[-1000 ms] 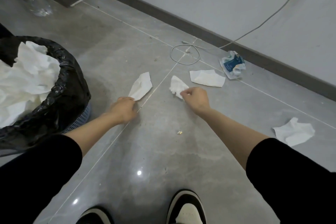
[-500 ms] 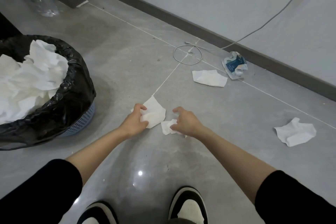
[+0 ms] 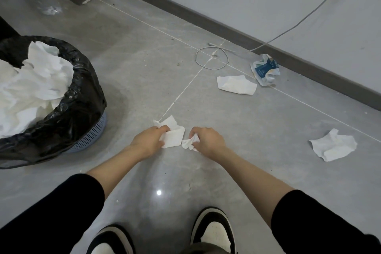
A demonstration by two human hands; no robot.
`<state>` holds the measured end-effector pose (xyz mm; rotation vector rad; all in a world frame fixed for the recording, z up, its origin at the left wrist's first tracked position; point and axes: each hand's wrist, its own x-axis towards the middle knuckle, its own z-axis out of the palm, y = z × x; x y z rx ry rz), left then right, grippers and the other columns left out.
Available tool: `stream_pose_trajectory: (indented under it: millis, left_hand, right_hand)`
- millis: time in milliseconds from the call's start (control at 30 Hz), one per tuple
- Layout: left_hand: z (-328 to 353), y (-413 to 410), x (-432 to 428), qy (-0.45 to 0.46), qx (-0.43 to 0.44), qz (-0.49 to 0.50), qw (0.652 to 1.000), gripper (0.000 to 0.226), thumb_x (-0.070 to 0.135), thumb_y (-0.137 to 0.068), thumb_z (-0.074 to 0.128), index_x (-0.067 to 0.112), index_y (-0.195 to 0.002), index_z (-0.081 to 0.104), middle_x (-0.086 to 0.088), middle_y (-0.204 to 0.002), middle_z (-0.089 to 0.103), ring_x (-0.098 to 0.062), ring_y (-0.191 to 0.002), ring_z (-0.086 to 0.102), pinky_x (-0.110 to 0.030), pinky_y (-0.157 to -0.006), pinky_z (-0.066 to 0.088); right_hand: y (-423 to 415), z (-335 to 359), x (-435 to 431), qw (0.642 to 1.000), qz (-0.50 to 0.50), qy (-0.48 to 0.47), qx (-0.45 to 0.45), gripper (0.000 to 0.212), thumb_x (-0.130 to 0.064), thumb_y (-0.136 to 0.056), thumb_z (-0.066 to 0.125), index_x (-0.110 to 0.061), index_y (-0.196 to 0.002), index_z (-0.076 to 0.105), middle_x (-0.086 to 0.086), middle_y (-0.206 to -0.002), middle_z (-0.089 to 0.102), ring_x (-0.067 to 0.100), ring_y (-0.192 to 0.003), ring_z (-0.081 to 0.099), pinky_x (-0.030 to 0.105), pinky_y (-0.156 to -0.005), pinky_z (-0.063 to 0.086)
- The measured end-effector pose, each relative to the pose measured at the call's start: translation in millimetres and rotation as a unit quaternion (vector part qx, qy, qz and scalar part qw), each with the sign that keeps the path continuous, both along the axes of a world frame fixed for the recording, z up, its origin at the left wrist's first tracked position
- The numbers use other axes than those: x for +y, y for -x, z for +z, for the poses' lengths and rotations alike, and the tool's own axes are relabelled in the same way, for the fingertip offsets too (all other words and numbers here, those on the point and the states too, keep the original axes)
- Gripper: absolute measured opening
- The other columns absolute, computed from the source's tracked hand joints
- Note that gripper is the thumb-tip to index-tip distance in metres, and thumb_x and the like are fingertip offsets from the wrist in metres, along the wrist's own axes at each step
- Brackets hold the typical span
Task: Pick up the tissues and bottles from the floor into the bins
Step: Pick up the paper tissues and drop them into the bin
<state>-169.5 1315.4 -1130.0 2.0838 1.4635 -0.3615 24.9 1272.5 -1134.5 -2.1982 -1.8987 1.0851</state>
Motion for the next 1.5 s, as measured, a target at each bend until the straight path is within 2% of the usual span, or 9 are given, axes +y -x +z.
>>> stream_pose_trajectory:
  millis: [133, 433, 567, 733, 1033, 1100, 1233, 1300, 1500]
  left_hand:
    - [2.7, -4.0, -4.6, -0.039, 0.025, -0.014, 0.999, 0.032, 0.023, -0.095, 0.047, 0.02, -0.127, 0.048, -0.006, -0.123, 0.051, -0.026, -0.111, 0.052, -0.032, -0.08, 0.04]
    - [40.0, -0.9, 7.1, -0.11, -0.13, 0.131, 0.977, 0.038, 0.031, -0.097, 0.046, -0.001, -0.117, 0.051, -0.018, -0.126, 0.047, -0.033, -0.109, 0.051, -0.034, -0.087, 0.037]
    - [80.1, -2.4, 11.6, -0.19, -0.183, 0.156, 0.952, 0.025, 0.027, -0.097, 0.048, 0.003, -0.091, 0.05, -0.018, -0.102, 0.054, -0.033, -0.097, 0.051, -0.028, -0.066, 0.024]
    - [119.7, 14.4, 19.8, -0.261, -0.237, 0.198, 0.914, 0.041, 0.028, -0.092, 0.057, 0.019, -0.061, 0.032, 0.006, -0.062, 0.04, -0.018, -0.064, 0.041, -0.026, -0.054, 0.017]
    - [170.8, 79.9, 18.8, -0.345, -0.396, 0.323, 0.787, 0.025, 0.028, -0.086, 0.066, 0.019, -0.095, 0.045, 0.002, -0.085, 0.064, -0.009, -0.075, 0.061, -0.02, -0.067, 0.047]
    - [173.5, 97.5, 17.0, -0.352, -0.407, 0.346, 0.769, 0.027, 0.027, -0.086, 0.065, 0.02, -0.1, 0.043, -0.001, -0.092, 0.065, -0.014, -0.082, 0.064, -0.029, -0.073, 0.051]
    - [176.7, 128.2, 13.6, -0.382, -0.407, 0.38, 0.738, 0.028, 0.024, -0.089, 0.062, 0.02, -0.105, 0.039, 0.006, -0.091, 0.061, -0.003, -0.078, 0.06, -0.019, -0.07, 0.049]
    - [176.1, 148.1, 12.4, -0.398, -0.401, 0.397, 0.724, 0.026, 0.024, -0.09, 0.06, 0.02, -0.104, 0.038, 0.004, -0.089, 0.061, -0.007, -0.076, 0.06, -0.021, -0.069, 0.049]
    - [161.8, 193.6, 9.8, -0.398, -0.31, 0.415, 0.757, 0.025, 0.025, -0.089, 0.059, 0.015, -0.108, 0.047, 0.014, -0.081, 0.053, -0.003, -0.072, 0.052, -0.01, -0.06, 0.041]
  right_hand:
    - [4.4, -1.5, -1.0, 0.997, -0.054, -0.002, 0.046, 0.017, -0.021, -0.081, 0.061, -0.027, -0.097, 0.061, 0.004, -0.1, 0.066, 0.024, -0.087, 0.062, 0.027, -0.066, 0.045]
    - [12.8, 36.1, 13.7, 0.942, -0.221, -0.103, 0.232, 0.009, -0.019, -0.081, 0.065, -0.022, -0.089, 0.063, -0.009, -0.066, 0.059, 0.005, -0.062, 0.055, 0.014, -0.054, 0.041]
    - [33.9, 58.5, 28.8, 0.896, -0.264, -0.114, 0.338, 0.011, -0.019, -0.081, 0.069, -0.026, -0.084, 0.061, 0.008, -0.082, 0.068, 0.015, -0.07, 0.062, 0.03, -0.067, 0.051]
    - [62.0, 100.1, 49.0, 0.847, -0.275, -0.104, 0.442, 0.021, -0.013, -0.087, 0.065, -0.013, -0.108, 0.062, 0.002, -0.078, 0.064, 0.006, -0.06, 0.059, 0.011, -0.051, 0.045]
    - [133.5, 161.9, 68.8, 0.821, -0.207, -0.137, 0.515, 0.016, -0.008, -0.085, 0.064, -0.016, -0.099, 0.063, 0.001, -0.073, 0.065, 0.005, -0.058, 0.059, 0.019, -0.061, 0.052]
    - [155.3, 170.1, 73.2, 0.822, -0.184, -0.144, 0.52, 0.015, -0.005, -0.084, 0.064, -0.019, -0.092, 0.062, 0.001, -0.072, 0.065, 0.009, -0.063, 0.061, 0.021, -0.064, 0.054]
    - [197.8, 176.8, 83.9, 0.84, -0.13, -0.2, 0.487, 0.014, -0.013, -0.082, 0.068, -0.026, -0.083, 0.065, 0.004, -0.079, 0.07, 0.021, -0.076, 0.068, 0.037, -0.078, 0.057]
    - [219.3, 179.2, 89.0, 0.852, -0.094, -0.233, 0.459, 0.011, -0.018, -0.082, 0.068, -0.029, -0.083, 0.066, -0.003, -0.074, 0.069, 0.014, -0.071, 0.065, 0.032, -0.069, 0.055]
    - [257.7, 170.2, 97.8, 0.913, 0.089, -0.305, 0.257, 0.018, -0.024, -0.088, 0.06, -0.026, -0.101, 0.072, -0.009, -0.074, 0.065, 0.008, -0.071, 0.059, 0.022, -0.067, 0.044]
